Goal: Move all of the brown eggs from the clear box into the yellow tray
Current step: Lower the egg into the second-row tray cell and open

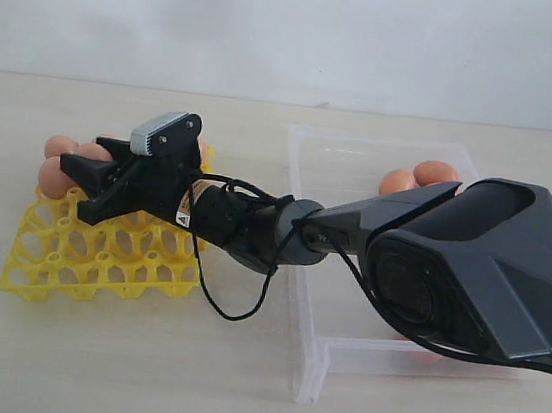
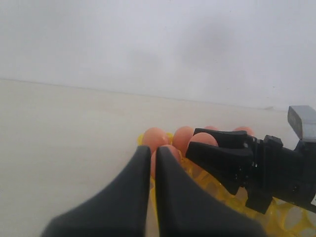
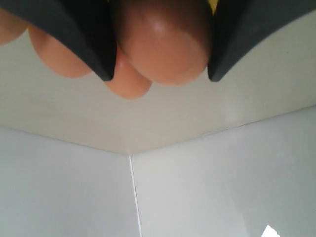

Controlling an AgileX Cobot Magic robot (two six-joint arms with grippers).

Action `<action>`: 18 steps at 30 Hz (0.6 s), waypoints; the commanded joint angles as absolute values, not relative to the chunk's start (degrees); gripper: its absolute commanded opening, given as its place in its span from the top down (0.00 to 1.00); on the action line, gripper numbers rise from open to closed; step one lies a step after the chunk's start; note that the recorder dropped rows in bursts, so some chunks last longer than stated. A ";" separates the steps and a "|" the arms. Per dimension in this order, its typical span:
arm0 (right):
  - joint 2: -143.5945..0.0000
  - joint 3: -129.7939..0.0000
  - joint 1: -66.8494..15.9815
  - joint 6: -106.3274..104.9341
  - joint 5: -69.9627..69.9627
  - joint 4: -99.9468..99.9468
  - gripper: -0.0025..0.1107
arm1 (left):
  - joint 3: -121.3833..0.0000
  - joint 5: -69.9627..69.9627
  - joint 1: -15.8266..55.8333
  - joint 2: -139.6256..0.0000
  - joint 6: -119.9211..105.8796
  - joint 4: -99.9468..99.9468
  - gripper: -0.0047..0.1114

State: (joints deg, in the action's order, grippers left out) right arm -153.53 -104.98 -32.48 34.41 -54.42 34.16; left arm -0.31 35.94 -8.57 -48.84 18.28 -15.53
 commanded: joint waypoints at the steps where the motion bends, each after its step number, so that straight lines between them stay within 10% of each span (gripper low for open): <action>1: -153.54 -104.81 -32.08 33.99 -52.18 35.82 0.98 | 0.00 36.37 -8.41 -48.38 18.36 -15.79 0.93; 11: -153.54 -104.81 -32.08 38.56 -50.59 33.82 0.60 | 0.00 36.37 -8.41 -48.38 18.36 -15.79 0.93; 18: -153.54 -104.81 -32.08 38.58 -50.35 33.41 0.55 | 0.00 36.37 -8.41 -48.38 18.36 -15.79 0.93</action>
State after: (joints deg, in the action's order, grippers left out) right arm -153.21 -104.98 -32.48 38.12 -53.27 33.21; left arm -0.31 35.94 -8.57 -48.84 18.28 -15.53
